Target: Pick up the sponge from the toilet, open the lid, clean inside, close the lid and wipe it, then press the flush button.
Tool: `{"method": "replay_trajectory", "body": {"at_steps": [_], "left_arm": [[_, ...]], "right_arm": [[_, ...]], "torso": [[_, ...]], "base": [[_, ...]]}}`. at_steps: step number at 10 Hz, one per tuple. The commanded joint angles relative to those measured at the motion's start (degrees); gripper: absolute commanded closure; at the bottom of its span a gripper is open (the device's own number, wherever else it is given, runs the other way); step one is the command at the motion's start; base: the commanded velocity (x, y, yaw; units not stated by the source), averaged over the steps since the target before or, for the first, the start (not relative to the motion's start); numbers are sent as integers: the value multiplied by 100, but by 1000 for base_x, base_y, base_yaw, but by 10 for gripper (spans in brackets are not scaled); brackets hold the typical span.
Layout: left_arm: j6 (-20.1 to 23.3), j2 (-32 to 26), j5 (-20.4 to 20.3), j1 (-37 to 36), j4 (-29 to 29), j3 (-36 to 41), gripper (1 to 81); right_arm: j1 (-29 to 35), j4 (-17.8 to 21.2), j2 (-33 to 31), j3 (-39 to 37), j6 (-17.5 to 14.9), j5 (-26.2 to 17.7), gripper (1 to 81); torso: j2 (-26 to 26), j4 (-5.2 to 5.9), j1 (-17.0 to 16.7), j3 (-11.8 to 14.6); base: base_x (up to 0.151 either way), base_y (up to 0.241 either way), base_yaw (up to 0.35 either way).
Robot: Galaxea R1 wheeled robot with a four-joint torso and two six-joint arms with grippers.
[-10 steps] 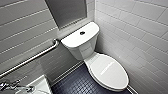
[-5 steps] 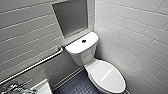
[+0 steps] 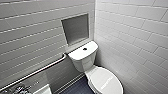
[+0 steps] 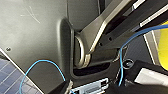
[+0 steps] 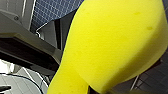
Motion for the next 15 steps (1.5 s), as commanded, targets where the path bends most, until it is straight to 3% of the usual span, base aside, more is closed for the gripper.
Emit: {"method": "replay_trajectory", "body": {"at_steps": [1, 3, 4, 7, 12, 14, 15], "left_arm": [[-27, 110, 370, 51, -40, -288, 10], [-27, 269, 361, 104, -32, -516, 10], [-35, 331, 353, 165, -41, -640, 10], [-35, 657, 353, 191, -41, -1335, 10], [-44, 1087, 327, 218, -102, -2222, 10], [-44, 1114, 98, 218, -129, -2354, 10], [-44, 1149, 106, 218, -129, -2442, 10]], "right_arm": [[-116, -260, 142, -258, -25, -224, 811], [-151, -312, 327, -434, -26, -233, 811], [-160, -357, 415, -522, -26, -268, 811], [-221, -357, 679, -945, -17, -286, 811], [-239, -366, 1092, -1481, -26, -338, 811], [-230, -357, 1101, -1507, -17, -338, 811], [-230, -357, 1119, -1507, -17, -338, 811]], "torso": [[564, 0, -365, 553], [962, 0, -627, 958], [1154, 0, -756, 592], [1639, 0, -1073, 800], [2706, 0, -1764, 811], [3121, 0, -2033, 811], [3325, 0, -2164, 1323]], "base": [[0, 0, 0], [0, 0, 0], [0, 0, 0], [0, 0, 0], [0, 0, 0], [0, 0, 0], [0, 0, 0]]}}
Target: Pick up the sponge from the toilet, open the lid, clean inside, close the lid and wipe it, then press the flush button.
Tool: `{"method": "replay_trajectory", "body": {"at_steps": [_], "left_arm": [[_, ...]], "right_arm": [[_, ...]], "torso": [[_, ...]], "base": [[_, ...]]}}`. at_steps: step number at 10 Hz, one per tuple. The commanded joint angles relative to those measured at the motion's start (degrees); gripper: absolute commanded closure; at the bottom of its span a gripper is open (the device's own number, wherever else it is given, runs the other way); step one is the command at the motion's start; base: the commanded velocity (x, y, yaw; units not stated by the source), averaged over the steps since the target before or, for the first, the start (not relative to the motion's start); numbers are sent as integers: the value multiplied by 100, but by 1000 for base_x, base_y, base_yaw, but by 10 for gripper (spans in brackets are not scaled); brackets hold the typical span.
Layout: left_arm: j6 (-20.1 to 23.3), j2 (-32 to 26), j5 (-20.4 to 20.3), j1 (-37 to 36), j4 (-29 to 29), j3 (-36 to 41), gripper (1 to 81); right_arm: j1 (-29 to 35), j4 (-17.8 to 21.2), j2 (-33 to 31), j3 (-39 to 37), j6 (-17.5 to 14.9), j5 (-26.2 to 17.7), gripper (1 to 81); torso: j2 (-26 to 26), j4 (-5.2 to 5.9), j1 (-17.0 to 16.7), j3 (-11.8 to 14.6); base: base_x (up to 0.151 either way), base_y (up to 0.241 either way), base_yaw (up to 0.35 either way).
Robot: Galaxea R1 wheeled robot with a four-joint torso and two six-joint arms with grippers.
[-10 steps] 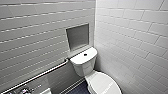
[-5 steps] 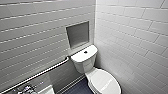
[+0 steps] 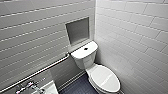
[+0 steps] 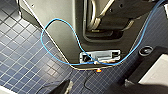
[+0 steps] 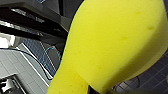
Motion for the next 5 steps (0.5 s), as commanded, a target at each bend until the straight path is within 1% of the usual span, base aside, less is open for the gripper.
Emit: {"method": "replay_trajectory", "body": {"at_steps": [1, 3, 5], "left_arm": [[-25, 27, 351, 28, -65, -172, 10], [-25, 124, 343, 37, -65, -384, 10], [-25, 159, 343, 28, -65, -498, 10]], "right_arm": [[-95, -151, 20, 16, -1, -218, 811], [-86, -142, 108, -19, -10, -244, 811], [-68, -142, 213, -45, -10, -482, 811]], "torso": [[567, 0, -365, 517], [881, 0, -566, 826], [1275, 0, -828, 1228]], "base": [[0, 0, 0], [0, 0, 0], [0, 0, 0]]}}
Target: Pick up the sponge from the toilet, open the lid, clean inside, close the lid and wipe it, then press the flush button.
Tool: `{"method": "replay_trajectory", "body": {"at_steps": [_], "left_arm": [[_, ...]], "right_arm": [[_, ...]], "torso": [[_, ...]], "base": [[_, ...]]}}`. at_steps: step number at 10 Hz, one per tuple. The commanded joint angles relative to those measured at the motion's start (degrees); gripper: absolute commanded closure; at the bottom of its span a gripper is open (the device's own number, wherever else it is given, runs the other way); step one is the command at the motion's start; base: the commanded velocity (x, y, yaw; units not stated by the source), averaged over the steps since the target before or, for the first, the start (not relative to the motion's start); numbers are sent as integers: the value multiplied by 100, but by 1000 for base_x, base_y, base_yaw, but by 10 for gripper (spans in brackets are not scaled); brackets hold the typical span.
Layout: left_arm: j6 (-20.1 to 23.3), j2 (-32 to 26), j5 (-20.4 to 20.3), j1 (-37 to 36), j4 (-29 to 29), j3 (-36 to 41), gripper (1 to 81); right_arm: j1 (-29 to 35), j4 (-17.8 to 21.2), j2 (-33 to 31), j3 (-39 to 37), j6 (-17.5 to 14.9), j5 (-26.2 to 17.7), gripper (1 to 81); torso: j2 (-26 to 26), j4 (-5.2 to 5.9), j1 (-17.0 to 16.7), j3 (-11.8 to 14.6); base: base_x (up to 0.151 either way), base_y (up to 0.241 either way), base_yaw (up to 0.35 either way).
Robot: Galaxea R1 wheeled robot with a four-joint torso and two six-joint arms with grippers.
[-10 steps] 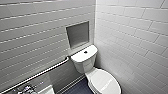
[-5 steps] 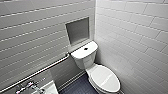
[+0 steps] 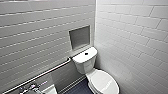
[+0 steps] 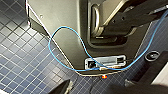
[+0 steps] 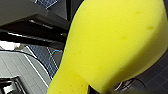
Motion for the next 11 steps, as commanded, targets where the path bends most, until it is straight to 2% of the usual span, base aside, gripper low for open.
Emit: {"method": "replay_trajectory", "body": {"at_steps": [1, 2, 3, 5, 6, 7, 10, 11], "left_arm": [[-25, -37, 359, 3, -36, -36, 10], [-25, -37, 359, -5, -45, -36, 10], [-25, -37, 359, 4, -45, -36, 10], [-25, -37, 359, 4, -45, -36, 10], [-25, -37, 359, 4, -45, -36, 10], [-25, -37, 359, 4, -45, -36, 10], [-25, -37, 359, 4, -36, -36, 10], [-25, -37, 359, 4, -36, -36, 10]], "right_arm": [[-87, -142, -9, -6, -10, -267, 811], [-86, -142, -1, -6, -1, -267, 811], [-78, -133, 8, -6, -1, -276, 811], [-78, -125, 26, -6, -1, -276, 811], [-78, -125, 26, -6, -1, -276, 811], [-78, -125, 26, -6, -1, -276, 811], [-77, -125, 26, -6, 8, -276, 811], [-69, -125, 26, -6, 8, -276, 811]], "torso": [[545, 0, -350, 536], [748, 0, -485, 179], [934, 0, -609, 363], [1235, 0, -813, 481], [863, 0, -570, 505], [1086, 0, -714, 894], [1272, 0, -833, 1256], [1281, 0, -843, 960]], "base": [[0, 0, 0], [0, 0, 0], [0, 0, 0], [0, 0, 0], [0, 0, 0], [0, 0, 0], [0, 0, 0], [0, 0, 0]]}}
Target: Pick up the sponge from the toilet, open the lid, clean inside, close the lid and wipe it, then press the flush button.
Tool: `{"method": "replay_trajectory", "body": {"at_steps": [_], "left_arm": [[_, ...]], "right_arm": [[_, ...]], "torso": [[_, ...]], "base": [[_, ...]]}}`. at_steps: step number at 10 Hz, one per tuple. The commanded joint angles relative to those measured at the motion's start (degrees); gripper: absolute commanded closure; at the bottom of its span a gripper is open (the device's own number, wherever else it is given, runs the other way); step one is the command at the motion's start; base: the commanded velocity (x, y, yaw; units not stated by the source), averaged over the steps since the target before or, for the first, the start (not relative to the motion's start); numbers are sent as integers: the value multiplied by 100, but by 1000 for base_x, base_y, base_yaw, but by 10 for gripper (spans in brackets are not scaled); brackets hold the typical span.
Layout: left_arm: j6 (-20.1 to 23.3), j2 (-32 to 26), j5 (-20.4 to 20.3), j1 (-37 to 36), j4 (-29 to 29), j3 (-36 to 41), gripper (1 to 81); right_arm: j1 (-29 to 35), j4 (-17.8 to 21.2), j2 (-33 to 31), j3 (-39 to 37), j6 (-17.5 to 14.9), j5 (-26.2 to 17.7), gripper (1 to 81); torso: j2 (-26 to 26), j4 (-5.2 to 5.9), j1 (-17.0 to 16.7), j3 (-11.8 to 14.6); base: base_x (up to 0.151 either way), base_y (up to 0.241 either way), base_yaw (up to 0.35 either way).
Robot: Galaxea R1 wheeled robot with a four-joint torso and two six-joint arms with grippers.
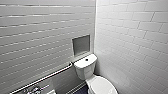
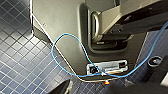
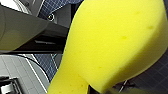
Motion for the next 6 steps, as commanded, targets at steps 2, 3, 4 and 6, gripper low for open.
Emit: {"method": "replay_trajectory", "body": {"at_steps": [2, 3, 4, 6], "left_arm": [[-25, -35, 339, -90, -35, -3, 10], [-25, -35, 339, -90, -35, -3, 10], [-25, -44, 331, -90, -35, -3, 10], [-77, -52, 348, -108, -43, -3, 10]], "right_arm": [[10, -120, -16, 13, 8, -176, 811], [10, -120, -16, 13, 8, -176, 811], [72, -102, -8, -4, 25, -270, 811], [501, -76, 141, 13, 69, -2190, 811]], "torso": [[571, 0, -239, 30], [35, 0, -26, 57], [131, 0, -61, 81], [242, 0, -89, 100]], "base": [[0, 0, 0], [0, 0, 0], [0, 0, 0], [0, 0, 0]]}}
